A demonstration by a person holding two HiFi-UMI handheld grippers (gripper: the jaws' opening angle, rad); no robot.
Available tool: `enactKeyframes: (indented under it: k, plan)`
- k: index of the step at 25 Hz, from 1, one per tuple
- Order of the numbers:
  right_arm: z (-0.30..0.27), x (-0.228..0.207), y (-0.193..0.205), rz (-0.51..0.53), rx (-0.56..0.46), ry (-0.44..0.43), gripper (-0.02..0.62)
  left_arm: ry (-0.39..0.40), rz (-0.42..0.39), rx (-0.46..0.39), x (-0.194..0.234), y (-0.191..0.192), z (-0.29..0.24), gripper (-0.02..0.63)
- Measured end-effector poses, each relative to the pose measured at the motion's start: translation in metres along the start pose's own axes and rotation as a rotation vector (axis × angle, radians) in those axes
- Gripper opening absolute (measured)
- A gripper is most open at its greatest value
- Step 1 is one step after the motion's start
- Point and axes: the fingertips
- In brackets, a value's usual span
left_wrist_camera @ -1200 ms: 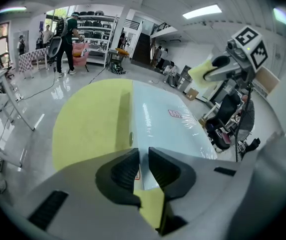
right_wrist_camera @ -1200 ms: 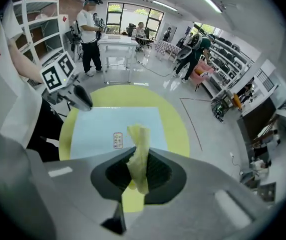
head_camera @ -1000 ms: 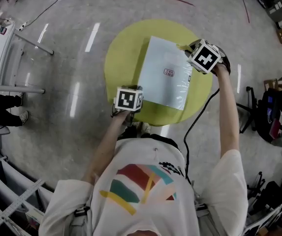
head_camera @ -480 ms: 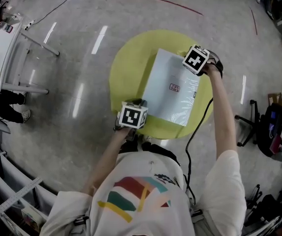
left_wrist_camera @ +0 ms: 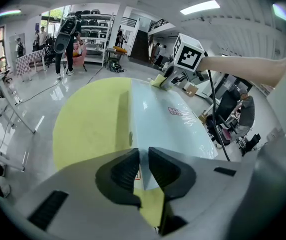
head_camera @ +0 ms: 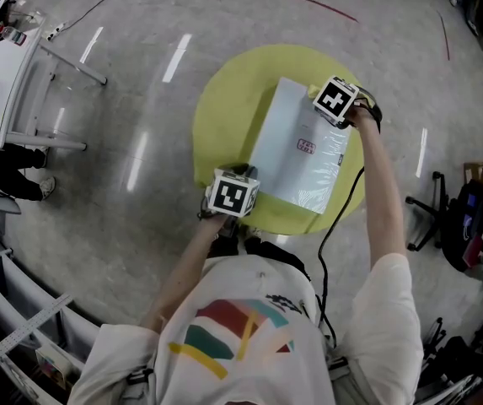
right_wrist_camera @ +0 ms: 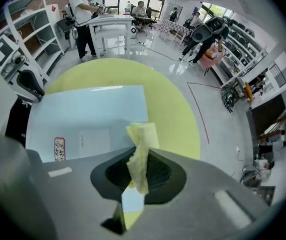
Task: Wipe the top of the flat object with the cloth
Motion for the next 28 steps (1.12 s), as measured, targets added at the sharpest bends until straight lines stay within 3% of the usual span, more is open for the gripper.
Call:
enactKeyframes:
  k: [15, 28]
  plan:
    - [-0.002, 0.036, 0.001, -0.058, -0.004, -0.143, 0.026, 0.010, 0.005, -0.008, 0.000, 0.000, -0.002, 0.067]
    - [0.007, 0.085, -0.003, -0.076, -0.033, -0.188, 0.026, 0.007, -0.002, -0.013, 0.003, 0.001, -0.004, 0.067]
Point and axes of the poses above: the fingertips, and each gripper's own axes: z backward along the fingers, x to its left, y out of its underside, and after that the axes turned 14 degrees about z, right-handed
